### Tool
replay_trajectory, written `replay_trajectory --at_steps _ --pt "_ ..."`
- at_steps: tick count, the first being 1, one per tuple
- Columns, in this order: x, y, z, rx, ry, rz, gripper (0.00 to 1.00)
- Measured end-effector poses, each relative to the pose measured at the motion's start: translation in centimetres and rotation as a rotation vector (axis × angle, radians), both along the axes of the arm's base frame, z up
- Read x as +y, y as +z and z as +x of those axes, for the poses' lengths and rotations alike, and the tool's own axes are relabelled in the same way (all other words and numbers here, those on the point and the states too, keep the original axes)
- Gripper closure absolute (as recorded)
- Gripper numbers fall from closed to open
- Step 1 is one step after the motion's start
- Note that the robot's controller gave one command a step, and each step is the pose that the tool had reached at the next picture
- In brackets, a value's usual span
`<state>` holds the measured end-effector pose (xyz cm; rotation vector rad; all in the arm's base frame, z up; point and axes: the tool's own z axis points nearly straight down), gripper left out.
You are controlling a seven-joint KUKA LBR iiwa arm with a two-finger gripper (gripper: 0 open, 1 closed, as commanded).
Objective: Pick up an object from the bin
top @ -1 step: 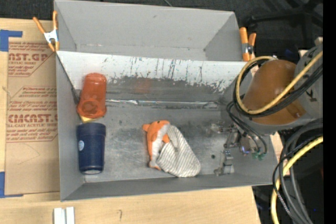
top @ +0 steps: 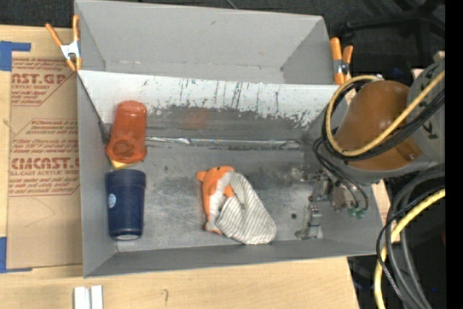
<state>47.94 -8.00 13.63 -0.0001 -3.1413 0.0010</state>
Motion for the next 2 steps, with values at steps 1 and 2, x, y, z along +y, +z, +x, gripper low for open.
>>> replay_trajectory --at_steps 1,2 --pt "2.2 -2.0 1.3 -0.006 0.052 -0.004 0.00" --pt "6.1 -6.5 2.3 -0.001 0.197 0.001 0.00"
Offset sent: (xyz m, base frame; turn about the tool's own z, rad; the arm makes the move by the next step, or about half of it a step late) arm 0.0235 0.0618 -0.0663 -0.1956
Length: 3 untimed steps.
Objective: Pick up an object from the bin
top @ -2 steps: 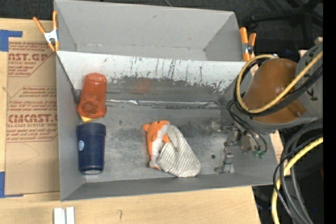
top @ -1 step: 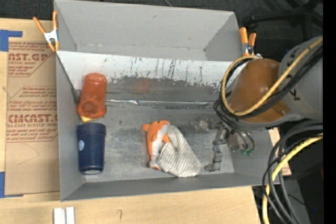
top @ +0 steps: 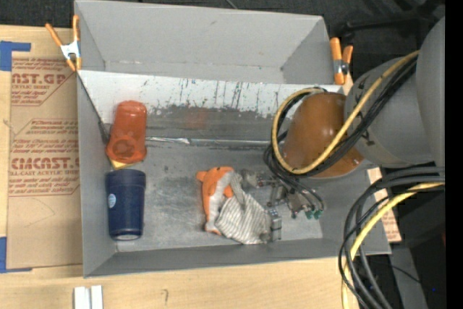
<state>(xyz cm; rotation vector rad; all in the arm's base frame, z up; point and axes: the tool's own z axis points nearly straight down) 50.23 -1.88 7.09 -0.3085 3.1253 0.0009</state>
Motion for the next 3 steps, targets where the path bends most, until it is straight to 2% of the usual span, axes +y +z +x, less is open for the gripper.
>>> replay_trajectory --at_steps 1,2,3 --pt "5.5 0.4 -1.3 0.002 -0.164 0.000 1.00" --pt "5.5 0.4 -1.3 0.001 -0.164 0.000 1.00" --pt "5.7 12.2 0.7 0.000 -0.137 0.000 1.00"
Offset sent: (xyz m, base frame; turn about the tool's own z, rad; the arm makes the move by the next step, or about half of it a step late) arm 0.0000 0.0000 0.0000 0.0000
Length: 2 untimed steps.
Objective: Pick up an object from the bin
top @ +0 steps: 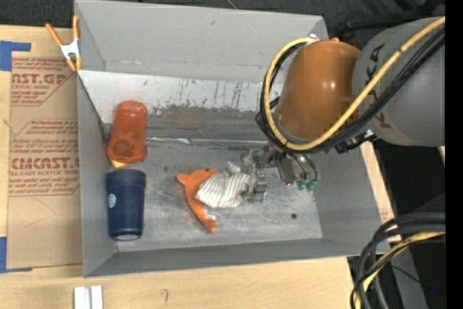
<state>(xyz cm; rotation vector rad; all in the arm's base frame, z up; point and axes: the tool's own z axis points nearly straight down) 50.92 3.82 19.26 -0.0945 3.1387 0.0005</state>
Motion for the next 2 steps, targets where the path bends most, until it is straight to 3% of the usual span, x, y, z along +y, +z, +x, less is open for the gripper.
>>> replay_trajectory --at_steps 1,2 --pt "0.0 0.0 0.0 0.000 0.000 -0.001 1.00" --pt "-0.6 12.2 -1.2 -0.002 -0.001 0.000 1.00"
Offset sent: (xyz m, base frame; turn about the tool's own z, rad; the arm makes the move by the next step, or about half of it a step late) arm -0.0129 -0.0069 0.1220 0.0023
